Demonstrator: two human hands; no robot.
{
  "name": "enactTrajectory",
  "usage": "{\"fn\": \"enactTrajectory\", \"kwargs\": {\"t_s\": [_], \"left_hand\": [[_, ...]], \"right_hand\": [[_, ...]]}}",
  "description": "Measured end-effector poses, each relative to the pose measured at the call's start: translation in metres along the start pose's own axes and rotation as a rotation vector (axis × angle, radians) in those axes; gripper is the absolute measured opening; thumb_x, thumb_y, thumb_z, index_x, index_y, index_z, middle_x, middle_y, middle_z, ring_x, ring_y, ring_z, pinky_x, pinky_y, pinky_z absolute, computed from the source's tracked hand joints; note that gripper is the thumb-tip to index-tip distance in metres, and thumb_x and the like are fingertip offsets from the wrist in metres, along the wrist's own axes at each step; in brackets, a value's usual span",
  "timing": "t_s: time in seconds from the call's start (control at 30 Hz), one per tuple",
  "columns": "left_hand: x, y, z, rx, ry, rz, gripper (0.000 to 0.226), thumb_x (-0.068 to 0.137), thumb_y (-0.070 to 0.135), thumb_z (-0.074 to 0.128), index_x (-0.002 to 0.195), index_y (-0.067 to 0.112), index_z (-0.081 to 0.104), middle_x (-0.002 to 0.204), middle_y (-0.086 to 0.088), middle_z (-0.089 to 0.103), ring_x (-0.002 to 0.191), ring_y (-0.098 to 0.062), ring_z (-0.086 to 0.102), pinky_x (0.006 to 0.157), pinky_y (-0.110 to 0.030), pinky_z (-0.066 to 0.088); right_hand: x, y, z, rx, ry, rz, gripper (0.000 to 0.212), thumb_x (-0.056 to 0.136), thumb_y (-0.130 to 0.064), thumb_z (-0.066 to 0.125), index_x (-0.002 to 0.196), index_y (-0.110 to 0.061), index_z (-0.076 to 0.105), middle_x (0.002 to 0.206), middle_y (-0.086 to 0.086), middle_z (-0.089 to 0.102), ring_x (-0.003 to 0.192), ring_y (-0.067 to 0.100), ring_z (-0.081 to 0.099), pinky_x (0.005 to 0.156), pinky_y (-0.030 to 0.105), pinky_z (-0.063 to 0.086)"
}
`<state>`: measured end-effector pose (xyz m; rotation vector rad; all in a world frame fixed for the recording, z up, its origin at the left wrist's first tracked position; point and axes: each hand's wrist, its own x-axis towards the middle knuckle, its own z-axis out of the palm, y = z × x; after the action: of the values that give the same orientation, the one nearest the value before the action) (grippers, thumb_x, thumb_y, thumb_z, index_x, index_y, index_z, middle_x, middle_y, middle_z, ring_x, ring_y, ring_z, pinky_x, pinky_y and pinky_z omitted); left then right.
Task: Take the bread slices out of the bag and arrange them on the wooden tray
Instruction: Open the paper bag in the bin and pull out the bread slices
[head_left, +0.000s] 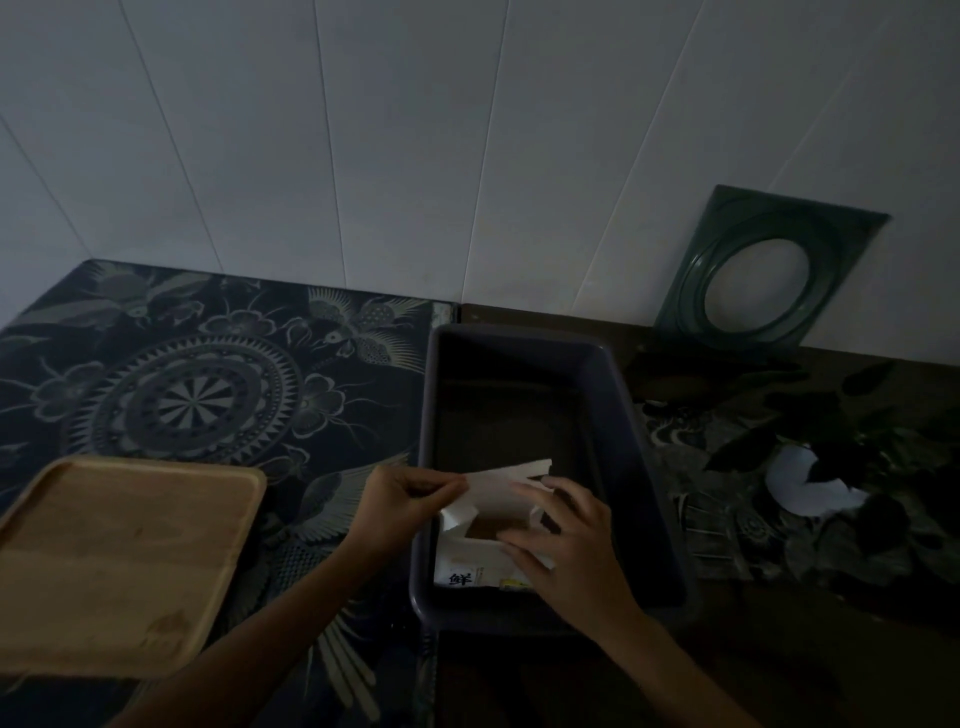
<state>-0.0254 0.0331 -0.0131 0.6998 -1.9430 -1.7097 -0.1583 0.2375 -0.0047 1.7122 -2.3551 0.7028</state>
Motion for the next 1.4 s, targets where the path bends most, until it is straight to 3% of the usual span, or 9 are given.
{"fn": "enactTrajectory", "kwargs": {"t_s": [0.2, 0.37, 0.53, 0.7, 0.87, 1.0, 1.23, 1.33, 1.4], "left_hand": [[0.006, 0.007, 0.011, 0.097, 0.103, -0.035, 0.023, 0.074, 0.04, 0.086, 0.093, 0.028, 0.083, 0.089, 0.008, 0.081, 0.086, -0.003, 0.075, 0.078, -0.026, 0.062], [0.004, 0.01, 0.015, 0.259, 0.057, -0.002, 0.04, 0.076, 0.025, 0.086, 0.114, 0.021, 0.075, 0.107, 0.006, 0.072, 0.092, -0.002, 0.069, 0.08, -0.02, 0.061], [0.006, 0.016, 0.008, 0.416, 0.035, -0.013, 0.049, 0.075, 0.004, 0.077, 0.12, 0.021, 0.073, 0.109, -0.002, 0.072, 0.073, 0.008, 0.061, 0.06, 0.006, 0.045], [0.003, 0.018, 0.009, 0.479, -0.013, 0.018, 0.051, 0.077, 0.001, 0.072, 0.125, 0.019, 0.071, 0.122, -0.005, 0.071, 0.092, -0.006, 0.064, 0.062, 0.009, 0.041], [-0.004, 0.017, 0.007, 0.472, -0.065, 0.038, 0.051, 0.081, 0.001, 0.068, 0.128, 0.022, 0.069, 0.123, 0.0, 0.071, 0.103, -0.002, 0.062, 0.069, 0.009, 0.042], [-0.012, 0.014, 0.007, 0.443, -0.084, 0.05, 0.05, 0.084, 0.001, 0.068, 0.129, 0.022, 0.068, 0.126, 0.0, 0.07, 0.106, -0.002, 0.064, 0.073, 0.006, 0.044], [-0.015, 0.02, 0.006, 0.424, -0.093, 0.086, 0.047, 0.084, 0.006, 0.069, 0.128, 0.023, 0.069, 0.12, 0.013, 0.066, 0.099, 0.031, 0.053, 0.075, 0.007, 0.042], [-0.015, 0.021, 0.006, 0.399, -0.087, 0.07, 0.044, 0.087, 0.01, 0.071, 0.128, 0.022, 0.069, 0.124, 0.01, 0.068, 0.099, 0.02, 0.06, 0.075, 0.003, 0.047], [-0.016, 0.02, 0.006, 0.389, -0.082, 0.058, 0.045, 0.086, 0.008, 0.07, 0.129, 0.022, 0.068, 0.127, 0.005, 0.069, 0.103, 0.008, 0.063, 0.077, 0.0, 0.05]], "right_hand": [[-0.015, -0.003, -0.011, -0.007, -0.056, -0.042, 0.021, 0.089, -0.041, 0.066, 0.102, -0.032, 0.08, 0.091, -0.016, 0.079, 0.123, 0.012, 0.052, 0.091, 0.037, 0.044], [-0.027, -0.004, -0.021, -0.025, -0.102, -0.08, 0.026, 0.093, -0.043, 0.058, 0.097, -0.033, 0.081, 0.094, -0.017, 0.079, 0.124, 0.009, 0.052, 0.094, 0.031, 0.037], [-0.037, -0.004, -0.027, -0.005, -0.182, -0.125, 0.024, 0.095, -0.038, 0.06, 0.103, -0.029, 0.08, 0.096, -0.016, 0.079, 0.124, 0.01, 0.056, 0.093, 0.033, 0.036], [-0.035, -0.004, -0.039, -0.038, -0.28, -0.126, 0.025, 0.094, -0.039, 0.059, 0.111, -0.032, 0.077, 0.105, -0.016, 0.078, 0.124, 0.008, 0.054, 0.093, 0.032, 0.038], [-0.017, -0.013, -0.053, 0.016, -0.268, -0.107, 0.031, 0.098, -0.049, 0.056, 0.105, -0.029, 0.079, 0.106, -0.017, 0.077, 0.122, 0.01, 0.056, 0.094, 0.033, 0.044], [0.026, -0.035, -0.064, 0.063, -0.256, -0.087, 0.028, 0.103, -0.031, 0.053, 0.104, -0.019, 0.078, 0.108, -0.007, 0.075, 0.11, 0.012, 0.06, 0.095, 0.028, 0.047], [0.094, -0.053, -0.023, -0.082, -0.98, 0.238, 0.022, 0.102, -0.008, 0.053, 0.118, -0.008, 0.068, 0.112, 0.01, 0.069, 0.099, 0.024, 0.066, 0.087, 0.033, 0.053], [0.092, -0.05, -0.009, -0.033, -1.094, 0.285, 0.027, 0.1, -0.014, 0.059, 0.126, -0.007, 0.065, 0.118, 0.011, 0.068, 0.104, 0.027, 0.062, 0.094, 0.037, 0.051], [0.085, -0.048, -0.002, -0.107, -1.116, 0.221, 0.033, 0.095, -0.022, 0.067, 0.127, -0.012, 0.062, 0.105, 0.005, 0.064, 0.104, 0.026, 0.06, 0.086, 0.036, 0.048]]}}
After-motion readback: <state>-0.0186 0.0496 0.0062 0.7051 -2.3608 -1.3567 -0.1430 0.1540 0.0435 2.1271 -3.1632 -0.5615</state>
